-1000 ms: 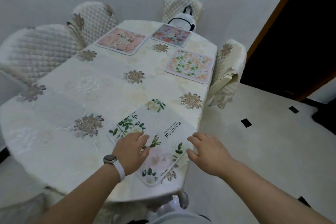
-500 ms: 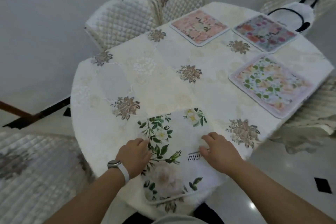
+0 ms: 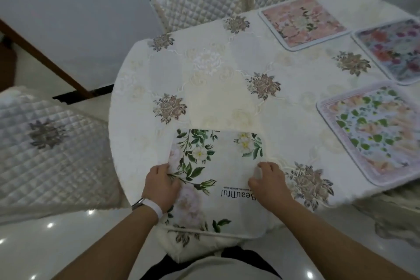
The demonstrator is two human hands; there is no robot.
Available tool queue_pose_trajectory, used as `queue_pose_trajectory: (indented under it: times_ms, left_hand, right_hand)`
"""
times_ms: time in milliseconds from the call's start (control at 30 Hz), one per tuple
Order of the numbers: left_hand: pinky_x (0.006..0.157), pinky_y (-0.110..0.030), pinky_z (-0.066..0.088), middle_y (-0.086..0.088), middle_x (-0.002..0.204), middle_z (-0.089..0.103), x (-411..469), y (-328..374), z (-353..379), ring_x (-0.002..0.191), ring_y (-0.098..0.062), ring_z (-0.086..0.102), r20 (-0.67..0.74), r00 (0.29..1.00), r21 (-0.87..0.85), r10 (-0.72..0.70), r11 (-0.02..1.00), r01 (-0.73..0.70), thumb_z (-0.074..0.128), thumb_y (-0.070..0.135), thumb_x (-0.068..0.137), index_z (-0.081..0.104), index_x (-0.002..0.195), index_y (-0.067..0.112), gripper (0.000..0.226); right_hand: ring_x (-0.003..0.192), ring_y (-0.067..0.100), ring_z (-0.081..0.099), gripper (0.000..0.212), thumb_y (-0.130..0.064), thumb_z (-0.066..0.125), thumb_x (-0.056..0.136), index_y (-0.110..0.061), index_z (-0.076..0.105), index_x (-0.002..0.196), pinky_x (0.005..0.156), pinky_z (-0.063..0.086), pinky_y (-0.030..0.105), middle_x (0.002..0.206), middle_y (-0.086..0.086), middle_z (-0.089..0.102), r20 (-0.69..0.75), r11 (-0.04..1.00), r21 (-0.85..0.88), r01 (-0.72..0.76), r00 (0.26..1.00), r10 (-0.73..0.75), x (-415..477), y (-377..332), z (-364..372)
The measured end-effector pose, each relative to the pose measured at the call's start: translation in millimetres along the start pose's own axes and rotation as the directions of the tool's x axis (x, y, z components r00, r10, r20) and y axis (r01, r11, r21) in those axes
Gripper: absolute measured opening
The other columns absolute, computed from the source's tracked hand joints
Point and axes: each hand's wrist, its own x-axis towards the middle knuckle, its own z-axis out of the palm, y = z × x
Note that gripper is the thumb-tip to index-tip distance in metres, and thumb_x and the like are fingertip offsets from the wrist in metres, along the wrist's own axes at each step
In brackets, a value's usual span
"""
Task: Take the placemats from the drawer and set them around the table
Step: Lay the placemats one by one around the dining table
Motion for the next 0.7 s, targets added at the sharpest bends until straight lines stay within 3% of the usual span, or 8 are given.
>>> queue_pose_trajectory:
  times_ms: [167, 233, 300, 367, 467, 567, 700]
  left_hand:
    - [0.098, -0.041, 0.038, -0.019, 0.125, 0.051, -2.6, 4.9, 4.2, 0.115, -0.036, 0.046, 0.0, 0.997, -0.034, -0.074, 0.997, 0.074, 0.062, 0.024, 0.085, 0.045, 0.135, 0.008, 0.055]
    - [0.096, -0.044, 0.043, -0.019, 0.123, 0.054, -0.9, 3.4, 2.9, 0.112, -0.036, 0.05, 0.007, 0.992, -0.113, -0.123, 0.986, 0.123, 0.064, 0.024, 0.084, 0.045, 0.134, 0.008, 0.055]
    - [0.091, -0.043, 0.048, -0.017, 0.122, 0.056, -0.1, 1.7, 0.7, 0.108, -0.034, 0.055, 0.029, 0.982, -0.216, -0.185, 0.958, 0.187, 0.064, 0.025, 0.085, 0.043, 0.136, 0.008, 0.057]
    - [0.078, -0.033, 0.048, -0.01, 0.112, 0.059, -0.4, 0.0, -0.7, 0.095, -0.027, 0.059, 0.048, 0.975, -0.271, -0.216, 0.937, 0.221, 0.062, 0.025, 0.086, 0.046, 0.133, 0.01, 0.051]
    - [0.056, -0.021, 0.04, 0.004, 0.091, 0.063, -1.6, -3.2, 0.2, 0.075, -0.009, 0.058, 0.07, 0.968, -0.339, -0.242, 0.907, 0.251, 0.06, 0.026, 0.088, 0.057, 0.107, 0.02, 0.021]
    - [0.052, -0.019, 0.036, 0.007, 0.081, 0.062, -2.0, -6.4, 0.2, 0.073, -0.008, 0.058, 0.069, 0.972, -0.363, -0.226, 0.901, 0.236, 0.059, 0.025, 0.088, 0.057, 0.09, 0.024, 0.003]
    - [0.053, -0.022, 0.036, 0.004, 0.081, 0.063, 0.2, -15.3, -4.6, 0.071, -0.009, 0.057, 0.069, 0.979, -0.386, -0.193, 0.899, 0.205, 0.06, 0.022, 0.088, 0.054, 0.082, 0.025, 0.009]
  right_hand:
    - [0.129, 0.033, 0.04, 0.072, -0.029, 0.065, 0.085, -0.012, 0.033, 0.147, 0.103, 0.039, 0.045, 0.145, 0.015, 0.037, 0.015, 0.985, 0.158, -0.062, 0.998, 0.06, 8.9, -2.8, -5.2]
    - [0.108, 0.028, 0.054, 0.066, -0.026, 0.066, 0.084, -0.011, 0.037, 0.141, 0.088, 0.05, 0.041, 0.132, 0.014, 0.05, 0.017, 0.955, 0.281, -0.095, 0.995, 0.094, 11.3, -1.6, -7.8]
    - [0.09, 0.022, 0.057, 0.057, -0.023, 0.065, 0.086, -0.011, 0.04, 0.136, 0.073, 0.049, 0.035, 0.117, 0.009, 0.058, 0.052, 0.916, 0.376, -0.142, 0.99, 0.132, 9.2, -1.5, -8.2]
    - [0.087, 0.022, 0.059, 0.052, -0.02, 0.064, 0.086, -0.012, 0.041, 0.132, 0.071, 0.05, 0.034, 0.108, 0.006, 0.058, 0.065, 0.915, 0.373, -0.156, 0.988, 0.142, 6.9, 0.1, -3.8]
    - [0.076, 0.014, 0.057, 0.048, -0.013, 0.06, 0.084, -0.011, 0.041, 0.128, 0.056, 0.046, 0.029, 0.092, -0.002, 0.055, 0.054, 0.926, 0.349, -0.146, 0.989, 0.135, 4.0, 0.6, 0.5]
    - [0.071, 0.009, 0.051, 0.047, -0.007, 0.056, 0.084, -0.009, 0.041, 0.128, 0.052, 0.039, 0.025, 0.092, 0.0, 0.053, 0.021, 0.939, 0.322, -0.123, 0.992, 0.122, 7.1, -2.2, 0.3]
    - [0.072, 0.01, 0.053, 0.043, -0.003, 0.052, 0.083, -0.014, 0.043, 0.123, 0.053, 0.039, 0.026, 0.093, 0.001, 0.058, -0.026, 0.949, 0.307, -0.075, 0.996, 0.087, 13.2, -18.1, 0.0]
